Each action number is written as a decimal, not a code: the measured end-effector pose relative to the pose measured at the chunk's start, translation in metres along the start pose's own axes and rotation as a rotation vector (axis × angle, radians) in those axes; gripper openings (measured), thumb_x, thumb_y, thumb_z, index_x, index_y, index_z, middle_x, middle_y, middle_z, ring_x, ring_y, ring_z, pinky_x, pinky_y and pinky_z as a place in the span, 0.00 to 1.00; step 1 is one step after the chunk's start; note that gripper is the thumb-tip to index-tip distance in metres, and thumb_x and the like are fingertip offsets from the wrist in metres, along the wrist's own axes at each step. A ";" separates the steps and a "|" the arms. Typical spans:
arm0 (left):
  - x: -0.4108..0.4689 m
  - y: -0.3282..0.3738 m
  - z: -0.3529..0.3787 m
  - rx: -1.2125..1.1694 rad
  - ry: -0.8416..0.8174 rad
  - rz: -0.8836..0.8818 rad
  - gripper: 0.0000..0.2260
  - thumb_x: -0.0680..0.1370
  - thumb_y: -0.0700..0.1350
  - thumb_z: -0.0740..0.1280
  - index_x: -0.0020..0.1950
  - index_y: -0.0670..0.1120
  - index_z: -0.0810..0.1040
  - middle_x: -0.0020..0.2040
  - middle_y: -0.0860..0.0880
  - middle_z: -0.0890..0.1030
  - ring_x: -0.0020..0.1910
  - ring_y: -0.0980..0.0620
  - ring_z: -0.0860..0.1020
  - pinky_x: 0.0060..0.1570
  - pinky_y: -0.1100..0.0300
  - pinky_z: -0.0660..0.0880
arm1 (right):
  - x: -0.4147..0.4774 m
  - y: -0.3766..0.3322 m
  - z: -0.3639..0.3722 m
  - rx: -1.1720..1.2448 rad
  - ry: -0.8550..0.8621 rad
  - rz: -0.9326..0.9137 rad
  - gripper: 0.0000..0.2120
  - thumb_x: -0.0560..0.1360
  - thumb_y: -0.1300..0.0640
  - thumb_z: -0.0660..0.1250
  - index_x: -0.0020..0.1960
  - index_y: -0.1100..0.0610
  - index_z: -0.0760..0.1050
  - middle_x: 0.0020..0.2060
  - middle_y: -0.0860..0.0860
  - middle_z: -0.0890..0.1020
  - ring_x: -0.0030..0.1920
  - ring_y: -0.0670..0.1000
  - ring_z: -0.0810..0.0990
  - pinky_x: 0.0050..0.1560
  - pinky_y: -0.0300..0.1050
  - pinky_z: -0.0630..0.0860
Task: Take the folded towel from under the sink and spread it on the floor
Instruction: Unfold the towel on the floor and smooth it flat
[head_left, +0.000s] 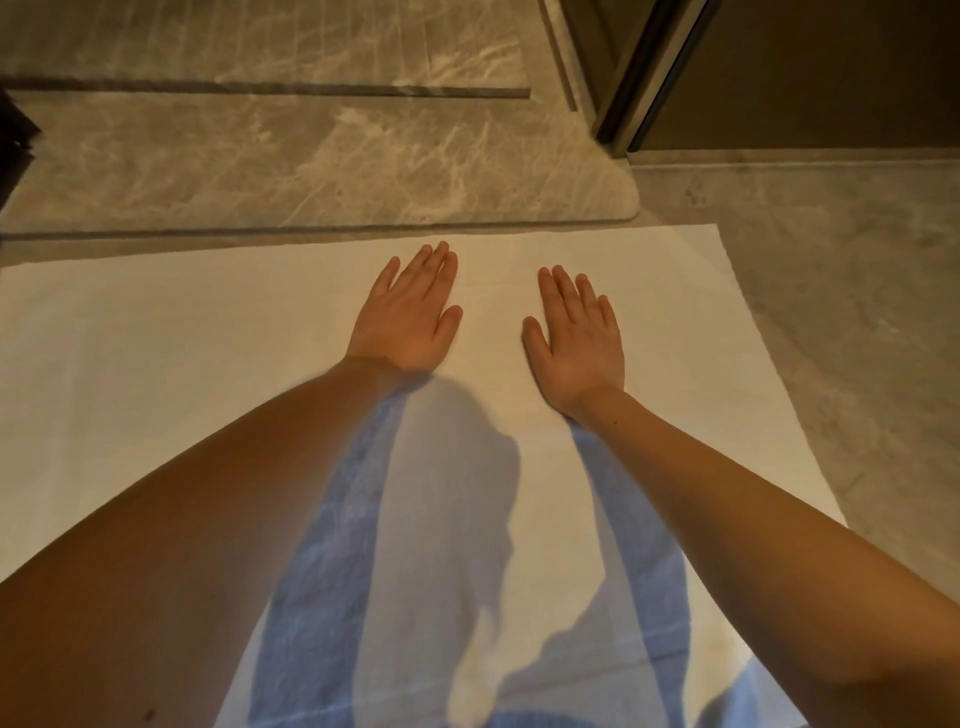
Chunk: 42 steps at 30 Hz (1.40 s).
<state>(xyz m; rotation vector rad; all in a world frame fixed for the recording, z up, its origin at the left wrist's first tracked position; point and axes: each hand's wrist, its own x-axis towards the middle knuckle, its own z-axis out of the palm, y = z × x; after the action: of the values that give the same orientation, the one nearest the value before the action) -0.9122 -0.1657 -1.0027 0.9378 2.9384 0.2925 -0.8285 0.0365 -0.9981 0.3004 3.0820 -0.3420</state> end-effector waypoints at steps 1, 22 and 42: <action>0.000 0.000 0.000 -0.002 0.007 -0.002 0.28 0.82 0.53 0.46 0.80 0.44 0.50 0.81 0.47 0.51 0.79 0.51 0.48 0.77 0.51 0.43 | 0.000 0.000 -0.001 -0.002 -0.009 0.006 0.28 0.82 0.45 0.46 0.80 0.50 0.46 0.80 0.48 0.50 0.79 0.51 0.45 0.77 0.51 0.42; 0.000 0.003 -0.002 -0.004 0.002 -0.023 0.27 0.83 0.51 0.48 0.81 0.44 0.48 0.81 0.48 0.48 0.79 0.53 0.46 0.77 0.53 0.41 | 0.053 0.093 -0.027 -0.059 -0.046 -0.076 0.30 0.81 0.41 0.42 0.80 0.52 0.47 0.79 0.50 0.52 0.79 0.51 0.48 0.76 0.51 0.45; 0.002 0.000 -0.001 0.043 -0.041 -0.039 0.27 0.83 0.53 0.45 0.81 0.46 0.46 0.81 0.49 0.46 0.79 0.54 0.44 0.77 0.53 0.41 | 0.056 0.145 -0.051 -0.123 -0.035 0.017 0.28 0.83 0.46 0.44 0.80 0.55 0.47 0.80 0.52 0.51 0.79 0.54 0.48 0.78 0.53 0.46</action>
<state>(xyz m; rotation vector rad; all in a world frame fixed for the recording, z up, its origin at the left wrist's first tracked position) -0.9137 -0.1643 -1.0016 0.8794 2.9334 0.2067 -0.8559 0.1975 -0.9826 0.3136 3.0474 -0.1551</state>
